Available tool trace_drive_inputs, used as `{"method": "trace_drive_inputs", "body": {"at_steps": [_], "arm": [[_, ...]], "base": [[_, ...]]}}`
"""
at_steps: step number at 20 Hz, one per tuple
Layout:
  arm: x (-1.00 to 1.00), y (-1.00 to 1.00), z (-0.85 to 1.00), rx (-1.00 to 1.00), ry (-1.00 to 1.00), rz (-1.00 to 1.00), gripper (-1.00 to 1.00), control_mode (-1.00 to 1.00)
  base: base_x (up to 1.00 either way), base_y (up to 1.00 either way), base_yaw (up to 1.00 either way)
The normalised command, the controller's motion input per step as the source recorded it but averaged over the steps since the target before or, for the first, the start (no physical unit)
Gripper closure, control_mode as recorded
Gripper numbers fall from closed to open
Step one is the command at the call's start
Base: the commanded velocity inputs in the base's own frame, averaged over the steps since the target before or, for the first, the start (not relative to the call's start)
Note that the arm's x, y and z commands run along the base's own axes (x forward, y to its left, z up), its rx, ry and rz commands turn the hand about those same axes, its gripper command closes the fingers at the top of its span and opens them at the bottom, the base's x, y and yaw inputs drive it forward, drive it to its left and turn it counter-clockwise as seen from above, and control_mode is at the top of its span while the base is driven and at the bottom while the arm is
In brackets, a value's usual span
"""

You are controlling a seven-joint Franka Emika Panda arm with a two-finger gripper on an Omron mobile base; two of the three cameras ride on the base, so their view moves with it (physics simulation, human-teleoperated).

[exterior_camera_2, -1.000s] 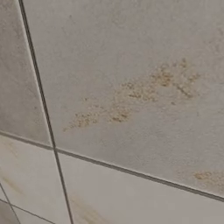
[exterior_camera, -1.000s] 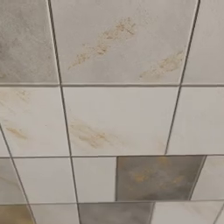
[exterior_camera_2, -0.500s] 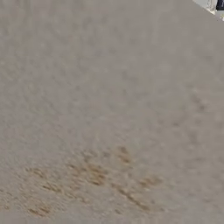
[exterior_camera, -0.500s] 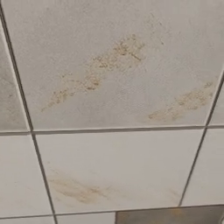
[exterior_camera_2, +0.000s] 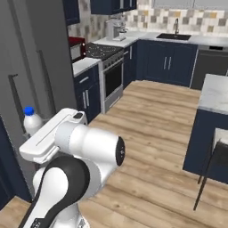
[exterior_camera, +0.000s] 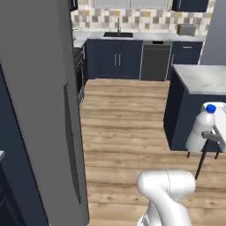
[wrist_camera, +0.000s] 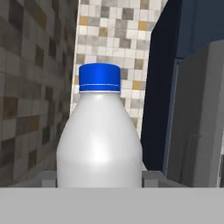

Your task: Take the bottled waters from the counter and place them in the freezer to freeze. Close the freezer door after placing the bottles.

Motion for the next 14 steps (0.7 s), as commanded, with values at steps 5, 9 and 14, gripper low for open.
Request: {"method": "trace_drive_inputs", "body": {"at_steps": [5,9,14], "arm": [[0.00,0.00,0.00,0.00,0.00,0.00,1.00,1.00],[0.00,0.00,0.00,0.00,0.00,0.00,1.00,1.00],[0.00,0.00,0.00,0.00,0.00,0.00,1.00,1.00]], "base": [[0.51,-0.66,0.34],[0.79,-0.34,0.41],[0.70,-0.30,0.45]]}}
